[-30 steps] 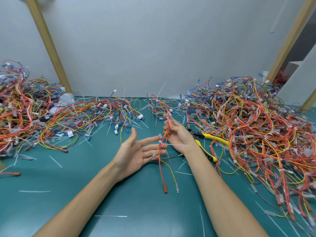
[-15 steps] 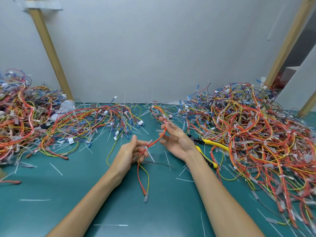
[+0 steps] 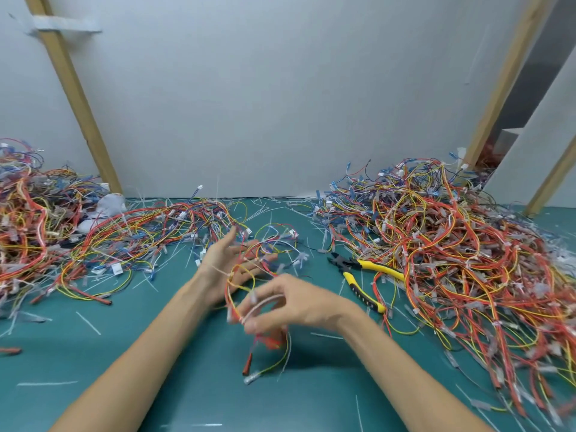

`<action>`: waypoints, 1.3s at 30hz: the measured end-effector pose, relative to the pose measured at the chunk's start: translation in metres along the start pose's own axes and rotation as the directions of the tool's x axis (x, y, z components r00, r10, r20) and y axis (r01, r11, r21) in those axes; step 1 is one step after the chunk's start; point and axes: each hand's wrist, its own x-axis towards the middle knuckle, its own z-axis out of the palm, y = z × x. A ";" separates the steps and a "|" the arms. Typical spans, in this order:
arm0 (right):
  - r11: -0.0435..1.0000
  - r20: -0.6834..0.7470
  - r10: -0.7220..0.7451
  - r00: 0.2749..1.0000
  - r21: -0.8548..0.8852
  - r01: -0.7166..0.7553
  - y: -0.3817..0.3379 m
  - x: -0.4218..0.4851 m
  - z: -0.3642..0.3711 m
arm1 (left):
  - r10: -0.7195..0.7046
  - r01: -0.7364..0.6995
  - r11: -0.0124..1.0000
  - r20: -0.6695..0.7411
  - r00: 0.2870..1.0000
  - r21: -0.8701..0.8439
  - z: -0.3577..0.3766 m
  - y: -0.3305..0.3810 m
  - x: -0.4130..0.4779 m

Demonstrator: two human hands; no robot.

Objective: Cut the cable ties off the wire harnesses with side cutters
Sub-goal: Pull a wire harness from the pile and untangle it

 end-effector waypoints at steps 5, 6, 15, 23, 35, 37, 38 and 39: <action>0.973 0.015 0.102 0.995 -0.210 -0.097 0.007 -0.007 0.003 | 0.177 -0.183 0.974 0.055 0.983 0.132 0.019 0.018 -0.001; 0.970 0.009 0.136 0.991 -0.205 -0.131 0.008 -0.008 0.003 | 0.218 -0.225 0.964 0.065 0.974 0.142 0.021 0.020 -0.001; 0.969 0.004 0.192 0.981 0.155 -0.190 0.015 -0.022 -0.045 | 0.312 -0.308 0.947 -0.034 0.950 0.095 0.001 -0.023 0.002; 0.968 -0.667 0.082 0.741 -0.123 -0.218 0.049 0.002 -0.040 | 0.286 -0.286 0.958 0.005 0.958 -0.016 -0.013 -0.030 0.006; 0.942 -0.708 -0.026 0.706 -0.253 -0.220 0.054 -0.001 -0.036 | 0.261 -0.263 0.964 0.046 0.964 0.029 -0.015 -0.029 0.003; 0.944 -0.710 -0.027 0.703 -0.250 -0.216 0.054 -0.001 -0.036 | 0.256 -0.258 0.966 0.054 0.965 0.021 -0.014 -0.029 0.003; 0.945 -0.711 -0.028 0.703 -0.248 -0.214 0.054 -0.001 -0.036 | 0.255 -0.257 0.966 0.058 0.965 0.018 -0.014 -0.029 0.002; 0.946 -0.711 -0.028 0.703 -0.246 -0.212 0.054 -0.001 -0.036 | 0.255 -0.256 0.966 0.064 0.965 0.017 -0.014 -0.029 0.002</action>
